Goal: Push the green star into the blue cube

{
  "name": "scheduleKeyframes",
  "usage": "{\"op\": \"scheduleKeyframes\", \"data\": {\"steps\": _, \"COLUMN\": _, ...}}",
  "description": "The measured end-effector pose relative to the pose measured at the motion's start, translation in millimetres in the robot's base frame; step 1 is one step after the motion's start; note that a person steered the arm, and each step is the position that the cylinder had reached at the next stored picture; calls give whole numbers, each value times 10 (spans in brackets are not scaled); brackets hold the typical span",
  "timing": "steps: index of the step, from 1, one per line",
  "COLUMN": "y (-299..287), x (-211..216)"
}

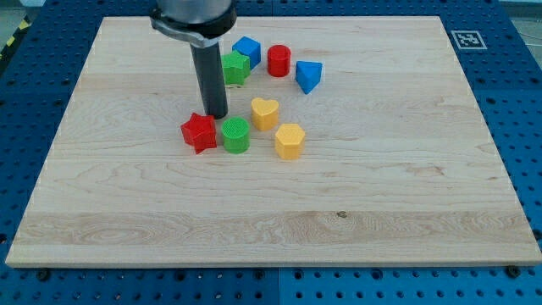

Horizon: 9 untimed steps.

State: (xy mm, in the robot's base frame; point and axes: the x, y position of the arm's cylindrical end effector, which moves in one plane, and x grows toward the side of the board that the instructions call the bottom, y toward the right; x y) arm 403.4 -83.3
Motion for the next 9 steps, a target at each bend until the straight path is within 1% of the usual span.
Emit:
{"op": "scheduleKeyframes", "data": {"steps": 1, "y": 1, "x": -305}}
{"op": "scheduleKeyframes", "data": {"steps": 2, "y": 46, "x": -396}}
{"op": "scheduleKeyframes", "data": {"steps": 5, "y": 47, "x": -452}}
{"op": "scheduleKeyframes", "data": {"steps": 8, "y": 47, "x": -872}}
{"op": "scheduleKeyframes", "data": {"steps": 9, "y": 85, "x": -916}}
